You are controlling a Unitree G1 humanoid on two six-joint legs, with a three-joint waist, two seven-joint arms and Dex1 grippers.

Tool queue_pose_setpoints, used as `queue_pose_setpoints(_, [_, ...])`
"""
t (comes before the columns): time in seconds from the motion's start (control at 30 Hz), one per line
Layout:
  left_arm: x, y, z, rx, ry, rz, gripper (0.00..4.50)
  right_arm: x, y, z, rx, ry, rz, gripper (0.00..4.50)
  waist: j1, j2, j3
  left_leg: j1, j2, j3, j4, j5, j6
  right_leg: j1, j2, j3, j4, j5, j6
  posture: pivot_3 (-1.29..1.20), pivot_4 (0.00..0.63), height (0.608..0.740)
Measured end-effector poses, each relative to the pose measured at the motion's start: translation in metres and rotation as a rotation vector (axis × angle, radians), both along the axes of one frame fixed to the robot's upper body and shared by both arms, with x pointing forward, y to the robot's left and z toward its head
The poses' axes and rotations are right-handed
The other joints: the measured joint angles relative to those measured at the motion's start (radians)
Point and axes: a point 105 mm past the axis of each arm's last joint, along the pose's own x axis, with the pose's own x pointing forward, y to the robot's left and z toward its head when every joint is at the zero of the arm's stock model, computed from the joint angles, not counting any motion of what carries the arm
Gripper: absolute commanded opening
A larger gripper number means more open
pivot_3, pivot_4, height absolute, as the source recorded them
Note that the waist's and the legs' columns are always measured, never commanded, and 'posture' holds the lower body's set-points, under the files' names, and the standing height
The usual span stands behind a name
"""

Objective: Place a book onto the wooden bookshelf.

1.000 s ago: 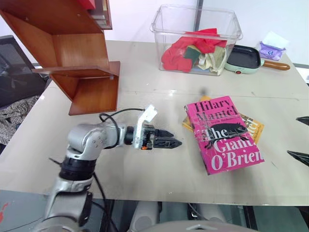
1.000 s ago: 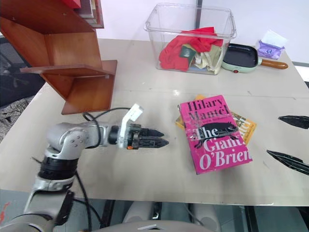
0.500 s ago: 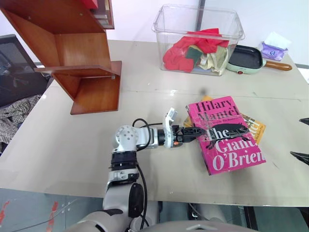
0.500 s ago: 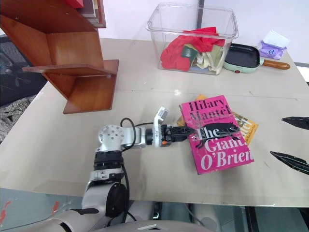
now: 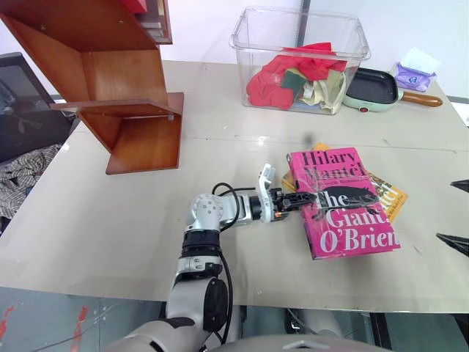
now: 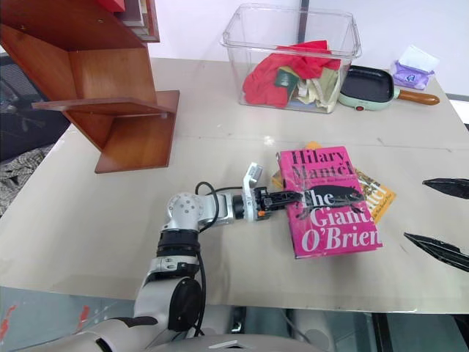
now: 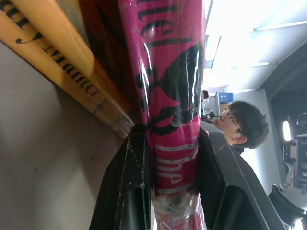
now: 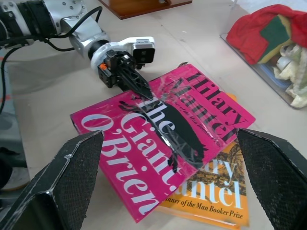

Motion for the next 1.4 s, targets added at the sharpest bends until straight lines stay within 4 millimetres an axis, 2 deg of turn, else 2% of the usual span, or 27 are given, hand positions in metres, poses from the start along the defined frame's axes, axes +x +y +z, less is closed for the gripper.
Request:
queue_pose_setpoints(0.1, [-0.001,0.016,0.001,-0.009,-0.004,0.014,0.68,0.003,0.004,-0.003,0.011,0.006,0.009,4.5,-0.006,0.0,0.0,0.0,0.0,-0.001,0.0,0.0,0.0,0.0,0.0,0.0,0.0,0.0,0.0,0.0,0.15,0.714])
queue_pose_setpoints(0.17, [0.004,0.045,0.006,-0.01,-0.038,0.079,0.68,0.009,0.009,-0.003,0.021,-0.009,0.026,4.5,-0.019,-0.001,0.001,0.001,0.002,-0.003,0.0,0.0,0.0,-0.001,0.001,0.0,0.002,0.0,0.0,0.0,0.15,0.714])
queue_pose_setpoints(0.2, [0.01,0.068,0.013,-0.001,-0.077,0.143,0.68,0.011,0.011,-0.004,0.029,-0.009,0.032,4.5,-0.024,-0.002,0.001,0.002,0.003,-0.003,-0.001,0.0,0.0,-0.001,0.001,0.001,0.003,0.0,0.0,0.0,0.15,0.714])
queue_pose_setpoints(0.23, [0.019,0.097,0.026,0.018,-0.151,0.239,0.68,0.015,0.011,-0.005,0.042,-0.007,0.033,4.5,-0.026,-0.002,0.001,0.002,0.003,-0.004,-0.001,0.0,0.0,-0.001,0.002,0.001,0.003,0.0,0.0,0.0,0.15,0.714])
queue_pose_setpoints(0.33, [0.032,0.142,0.054,0.051,-0.298,0.406,0.68,0.024,0.015,-0.004,0.065,-0.029,0.051,4.5,-0.018,-0.003,0.002,0.002,0.002,-0.003,0.0,0.0,0.0,0.0,0.0,0.001,0.004,0.0,0.0,0.0,0.15,0.714])
queue_pose_setpoints(0.47, [0.045,0.171,0.097,0.175,-0.513,0.51,0.68,0.037,0.022,0.002,0.097,-0.085,0.071,4.5,0.0,-0.006,0.004,0.0,0.0,-0.003,0.001,0.0,0.0,-0.001,-0.001,0.001,0.003,0.0,0.0,0.0,0.15,0.714])
queue_pose_setpoints(0.53, [0.046,0.174,0.131,0.28,-0.698,0.51,0.68,0.045,0.026,0.003,0.122,-0.109,0.073,4.5,0.006,-0.007,0.005,-0.002,0.0,-0.003,0.001,0.001,-0.001,-0.001,-0.002,-0.002,0.001,0.0,0.0,0.0,0.15,0.714])
queue_pose_setpoints(0.6, [0.041,0.165,0.154,0.347,-0.864,0.462,0.68,0.05,0.03,0.0,0.138,-0.112,0.078,4.5,0.009,-0.007,0.004,-0.003,0.0,-0.003,0.001,0.003,-0.005,-0.001,-0.002,-0.003,0.001,0.0,0.0,0.0,0.15,0.714])
queue_pose_setpoints(0.67, [0.034,0.146,0.168,0.582,-1.169,0.326,0.68,0.056,0.034,0.0,0.157,-0.126,0.076,4.5,0.008,-0.006,0.004,-0.005,-0.001,-0.003,0.0,0.003,-0.005,-0.002,-0.003,-0.003,-0.002,0.0,0.0,0.0,0.15,0.714])
queue_pose_setpoints(0.8, [0.03,0.104,0.188,0.83,-1.702,0.145,0.68,0.062,0.04,-0.001,0.175,-0.148,0.083,4.5,0.011,-0.004,0.004,-0.007,-0.001,-0.003,-0.001,0.003,-0.005,-0.003,-0.003,-0.005,-0.004,0.0,0.0,0.0,0.15,0.714])
queue_pose_setpoints(0.87, [0.03,0.097,0.203,0.949,-1.95,0.095,0.68,0.064,0.043,0.0,0.185,-0.16,0.084,4.5,0.008,-0.004,0.005,-0.009,-0.001,-0.003,-0.001,0.003,-0.005,-0.005,-0.002,-0.004,-0.004,0.0,0.0,0.0,0.15,0.714])
queue_pose_setpoints(0.97, [0.027,0.098,0.246,1.083,-2.244,0.098,0.68,0.067,0.047,0.0,0.204,-0.172,0.085,4.5,0.001,-0.003,0.005,-0.008,-0.001,-0.002,-0.001,0.0,0.0,-0.005,-0.002,-0.003,-0.003,0.0,0.001,0.0,0.15,0.714])
queue_pose_setpoints(1.0, [0.026,0.1,0.253,1.114,-2.275,0.089,0.68,0.067,0.047,0.0,0.205,-0.173,0.087,4.5,-0.001,-0.003,0.005,-0.008,-0.001,-0.002,-0.001,0.0,0.0,-0.005,-0.002,-0.003,-0.003,0.0,0.001,0.0,0.15,0.714])
queue_pose_setpoints(1.07, [0.028,0.118,0.266,1.246,-2.281,0.024,0.68,0.068,0.051,0.002,0.209,-0.186,0.104,4.5,-0.005,-0.002,0.006,-0.008,-0.001,-0.001,-0.001,0.0,0.0,-0.006,-0.001,-0.003,-0.002,0.0,0.001,0.0,0.15,0.714])
queue_pose_setpoints(1.13, [0.029,0.134,0.269,1.324,-2.235,-0.026,0.68,0.07,0.053,0.004,0.211,-0.197,0.116,4.5,-0.005,-0.002,0.006,-0.008,0.0,-0.002,0.0,0.0,0.0,-0.007,-0.001,-0.003,-0.002,-0.001,0.002,0.0,0.15,0.714])
queue_pose_setpoints(1.23, [0.025,0.191,0.258,1.586,-1.967,-0.233,0.68,0.077,0.053,0.009,0.222,-0.229,0.126,4.5,-0.023,-0.002,0.008,-0.009,0.001,-0.001,-0.001,0.0,0.0,-0.008,-0.001,-0.003,-0.001,-0.001,0.002,0.0,0.15,0.714])
queue_pose_setpoints(1.27, [0.024,0.197,0.257,1.61,-1.933,-0.242,0.68,0.078,0.053,0.008,0.224,-0.228,0.126,4.5,-0.023,-0.002,0.009,-0.009,0.001,-0.001,-0.001,0.0,0.0,-0.008,-0.001,-0.003,0.0,-0.001,0.002,0.0,0.15,0.714])
queue_pose_setpoints(1.33, [0.019,0.227,0.259,1.736,-1.791,-0.287,0.68,0.084,0.055,0.007,0.235,-0.231,0.136,4.5,-0.022,-0.004,0.011,-0.01,0.001,-0.001,0.0,0.0,0.0,-0.01,0.0,-0.004,0.0,-0.001,0.002,0.0,0.15,0.714])
queue_pose_setpoints(1.4, [0.016,0.24,0.265,1.818,-1.741,-0.297,0.68,0.086,0.057,0.008,0.242,-0.238,0.151,4.5,-0.02,-0.004,0.011,-0.01,0.001,0.0,0.0,0.0,0.0,-0.01,-0.001,-0.003,0.001,-0.001,0.002,0.0,0.15,0.714])
